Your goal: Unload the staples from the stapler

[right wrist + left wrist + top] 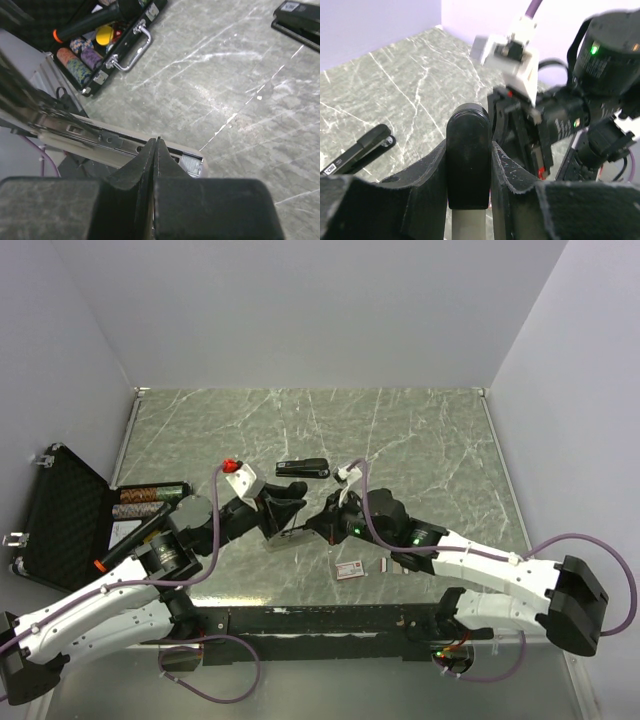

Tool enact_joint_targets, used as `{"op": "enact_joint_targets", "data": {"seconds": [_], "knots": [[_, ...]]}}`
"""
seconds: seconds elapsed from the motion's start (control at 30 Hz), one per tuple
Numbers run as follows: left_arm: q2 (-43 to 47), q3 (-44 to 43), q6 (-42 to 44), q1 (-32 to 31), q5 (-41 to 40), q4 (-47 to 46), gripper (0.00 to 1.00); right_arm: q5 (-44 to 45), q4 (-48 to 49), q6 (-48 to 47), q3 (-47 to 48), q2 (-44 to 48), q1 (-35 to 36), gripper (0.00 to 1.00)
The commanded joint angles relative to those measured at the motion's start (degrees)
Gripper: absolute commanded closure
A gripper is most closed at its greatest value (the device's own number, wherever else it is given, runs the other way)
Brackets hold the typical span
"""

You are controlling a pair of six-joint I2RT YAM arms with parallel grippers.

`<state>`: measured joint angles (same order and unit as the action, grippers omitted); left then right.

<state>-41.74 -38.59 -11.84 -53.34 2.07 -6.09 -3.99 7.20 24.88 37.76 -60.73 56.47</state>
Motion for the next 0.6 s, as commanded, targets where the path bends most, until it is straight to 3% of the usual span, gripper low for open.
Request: {"op": "enact_joint_targets", "data": {"seconds": [0.0,0.57], "knots": [[1.4,-1.8,-2.1,0.0,-1.9,-12.3,0.99,-1.3,1.8,1.3,0.5,-2.3,0.6,1.0],[-4.6,-1.1,-2.3,0.2,-9.3,-16.2,0.99,-4.5,7.0,3.0,4.0,-9.5,3.8,1.0]]}}
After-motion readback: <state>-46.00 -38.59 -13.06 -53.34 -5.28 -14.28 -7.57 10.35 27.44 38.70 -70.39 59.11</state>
